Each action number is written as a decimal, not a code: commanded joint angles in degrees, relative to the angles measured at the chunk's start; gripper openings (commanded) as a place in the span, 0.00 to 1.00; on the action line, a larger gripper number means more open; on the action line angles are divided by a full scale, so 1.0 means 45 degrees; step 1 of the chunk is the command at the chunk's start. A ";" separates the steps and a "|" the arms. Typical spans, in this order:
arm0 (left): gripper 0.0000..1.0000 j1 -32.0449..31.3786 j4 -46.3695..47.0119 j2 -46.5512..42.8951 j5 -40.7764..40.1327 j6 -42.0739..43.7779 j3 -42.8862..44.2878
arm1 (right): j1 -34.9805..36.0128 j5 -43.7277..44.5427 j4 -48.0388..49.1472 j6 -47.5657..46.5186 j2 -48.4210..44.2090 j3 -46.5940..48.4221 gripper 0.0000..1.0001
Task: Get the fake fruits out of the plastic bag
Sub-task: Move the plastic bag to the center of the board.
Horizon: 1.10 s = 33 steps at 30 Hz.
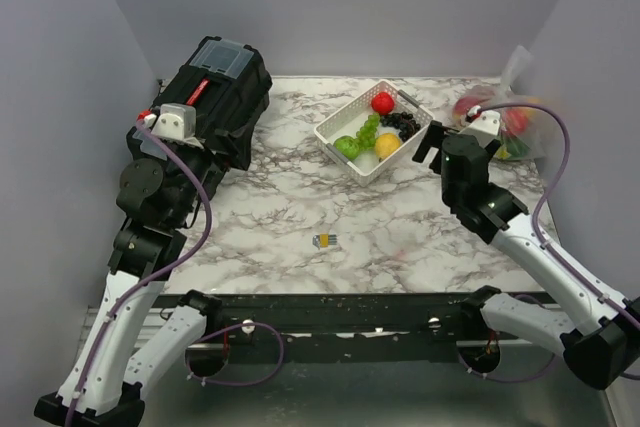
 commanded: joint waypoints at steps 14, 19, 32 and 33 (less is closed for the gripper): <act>0.99 -0.0498 0.0397 -0.0105 0.0766 -0.0135 -0.0241 | -0.1006 -0.0040 0.2252 0.0043 0.2700 -0.0085 1.00; 0.99 -0.0628 0.0675 0.0016 0.0819 -0.0061 -0.0525 | -0.2984 -0.0193 0.2368 0.0354 0.4936 0.0993 1.00; 0.99 -0.1124 0.0131 0.0392 0.0867 0.0086 -0.0236 | -0.5980 0.0094 0.0166 -0.0118 0.8774 0.4722 1.00; 0.99 -0.1203 0.0133 0.0367 0.0881 0.0114 -0.0213 | -0.6162 -0.0023 0.0144 -0.0326 0.9031 0.4877 1.00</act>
